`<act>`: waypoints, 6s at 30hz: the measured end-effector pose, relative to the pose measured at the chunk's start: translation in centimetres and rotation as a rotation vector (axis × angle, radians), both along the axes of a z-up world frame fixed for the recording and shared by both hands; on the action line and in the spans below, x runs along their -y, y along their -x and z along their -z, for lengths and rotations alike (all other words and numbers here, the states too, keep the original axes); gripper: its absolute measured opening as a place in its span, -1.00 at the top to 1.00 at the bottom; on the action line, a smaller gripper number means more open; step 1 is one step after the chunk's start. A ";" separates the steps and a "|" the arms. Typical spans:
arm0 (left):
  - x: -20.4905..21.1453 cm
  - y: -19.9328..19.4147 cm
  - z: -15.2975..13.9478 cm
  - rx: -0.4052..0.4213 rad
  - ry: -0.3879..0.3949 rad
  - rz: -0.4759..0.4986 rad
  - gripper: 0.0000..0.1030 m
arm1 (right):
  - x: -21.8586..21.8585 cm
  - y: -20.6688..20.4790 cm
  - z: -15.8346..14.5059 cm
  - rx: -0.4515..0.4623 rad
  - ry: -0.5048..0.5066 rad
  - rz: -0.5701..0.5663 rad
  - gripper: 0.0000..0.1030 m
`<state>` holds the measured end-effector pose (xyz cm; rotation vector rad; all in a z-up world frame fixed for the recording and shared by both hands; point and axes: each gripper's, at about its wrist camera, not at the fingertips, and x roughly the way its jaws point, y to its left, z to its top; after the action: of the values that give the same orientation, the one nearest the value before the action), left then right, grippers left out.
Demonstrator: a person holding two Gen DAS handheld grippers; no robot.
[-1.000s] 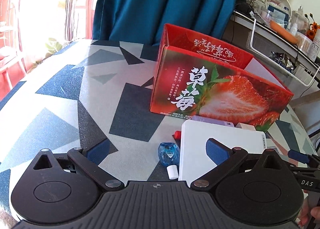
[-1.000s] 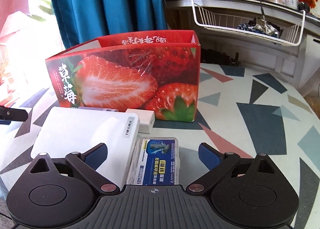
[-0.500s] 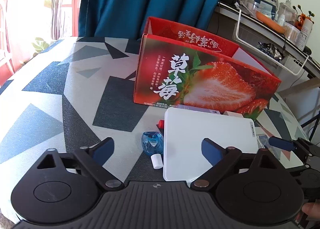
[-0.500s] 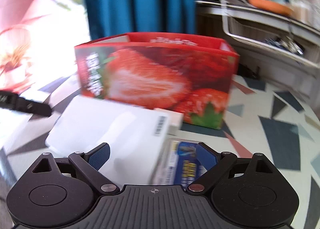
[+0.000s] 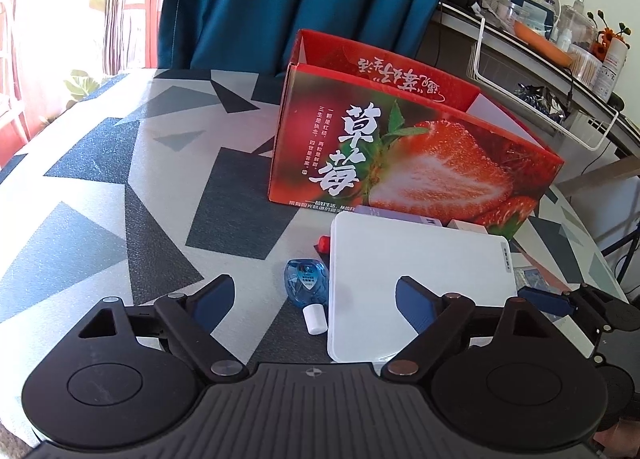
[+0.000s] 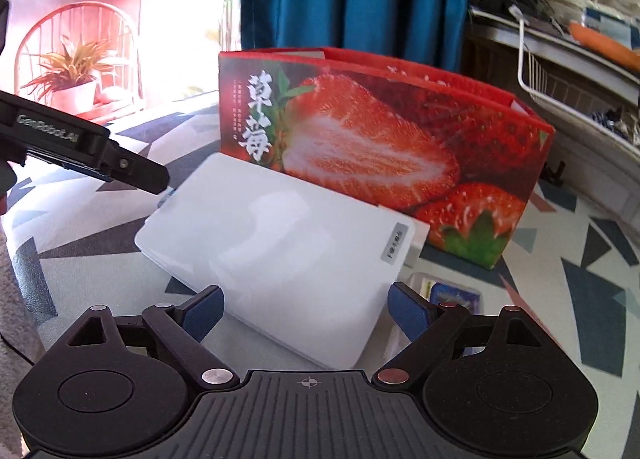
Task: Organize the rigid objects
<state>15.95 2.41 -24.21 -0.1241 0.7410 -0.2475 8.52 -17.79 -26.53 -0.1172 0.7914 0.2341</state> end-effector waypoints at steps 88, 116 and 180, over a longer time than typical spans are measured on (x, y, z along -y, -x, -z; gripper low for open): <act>2.8 -0.6 -5.6 0.202 -0.044 0.105 0.04 | -1.4 -0.6 -5.7 0.119 0.031 -0.024 -0.48; 7.0 -17.1 -8.0 0.056 0.003 0.115 0.04 | 6.0 -19.8 -6.9 -0.020 -0.047 0.086 -0.22; 0.4 -4.0 -6.9 0.166 -0.081 0.024 -1.00 | 6.8 -6.1 -7.9 0.100 -0.198 0.296 -0.99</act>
<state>19.98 2.02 -17.31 -0.0172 0.5866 -0.2469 14.67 -24.62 -18.59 0.1730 0.6728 0.0252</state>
